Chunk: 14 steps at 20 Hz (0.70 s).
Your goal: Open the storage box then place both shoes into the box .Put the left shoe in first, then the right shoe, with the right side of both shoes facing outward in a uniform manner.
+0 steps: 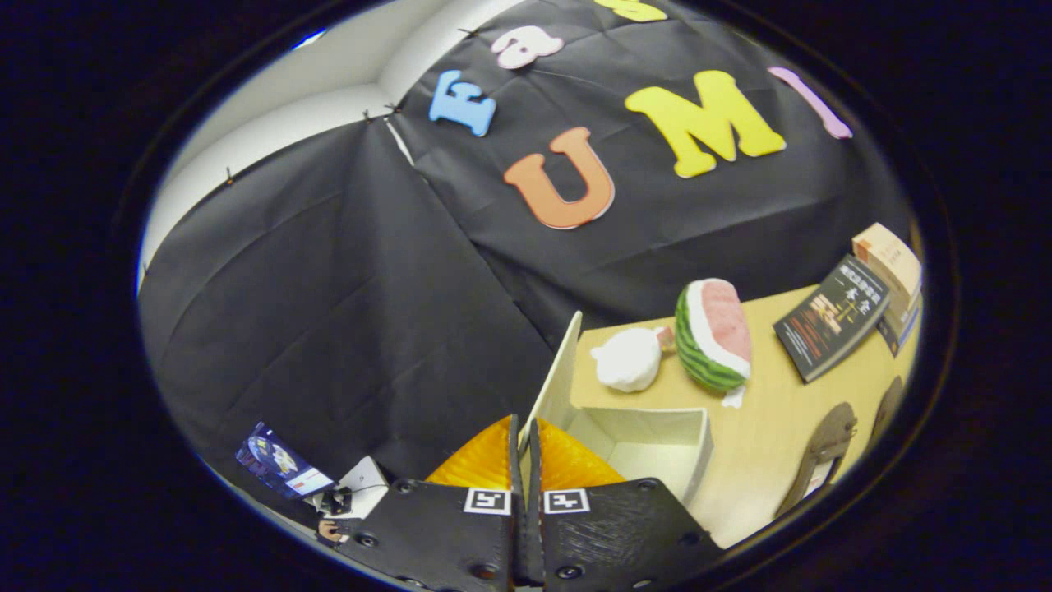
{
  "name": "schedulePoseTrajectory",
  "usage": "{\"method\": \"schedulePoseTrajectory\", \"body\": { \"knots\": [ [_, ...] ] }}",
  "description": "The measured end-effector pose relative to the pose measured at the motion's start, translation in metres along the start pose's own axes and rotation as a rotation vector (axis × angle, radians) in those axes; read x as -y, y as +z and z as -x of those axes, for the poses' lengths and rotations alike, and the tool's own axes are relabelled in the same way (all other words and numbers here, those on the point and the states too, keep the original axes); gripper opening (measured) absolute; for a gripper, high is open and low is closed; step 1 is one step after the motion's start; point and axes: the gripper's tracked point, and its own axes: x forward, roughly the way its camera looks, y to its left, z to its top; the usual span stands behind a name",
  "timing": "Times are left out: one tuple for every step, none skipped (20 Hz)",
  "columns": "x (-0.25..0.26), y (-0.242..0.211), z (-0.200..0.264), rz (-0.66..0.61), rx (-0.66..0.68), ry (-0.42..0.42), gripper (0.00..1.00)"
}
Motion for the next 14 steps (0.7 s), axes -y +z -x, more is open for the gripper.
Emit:
{"method": "schedulePoseTrajectory", "body": {
  "knots": [
    [-0.013,0.001,-0.008,0.022,-0.004,0.011,0.00],
    [-0.026,0.001,-0.016,0.037,-0.009,0.026,0.00],
    [-0.038,-0.001,-0.025,0.050,-0.016,0.032,0.00],
    [-0.049,-0.001,-0.036,0.063,-0.024,0.040,0.00],
    [-0.059,-0.005,-0.045,0.081,-0.034,0.047,0.02],
    [-0.069,-0.006,-0.054,0.099,-0.040,0.052,0.02],
    [-0.079,-0.008,-0.062,0.123,-0.047,0.058,0.06],
    [-0.087,-0.010,-0.070,0.148,-0.050,0.066,0.10],
    [-0.099,-0.012,-0.077,0.173,-0.052,0.081,0.14],
    [-0.109,-0.016,-0.084,0.197,-0.058,0.095,0.19],
    [-0.115,-0.020,-0.088,0.219,-0.064,0.101,0.25],
    [-0.120,-0.023,-0.093,0.239,-0.070,0.103,0.25],
    [-0.125,-0.026,-0.096,0.257,-0.079,0.107,0.33],
    [-0.129,-0.027,-0.098,0.267,-0.082,0.110,0.40]
  ]
}}
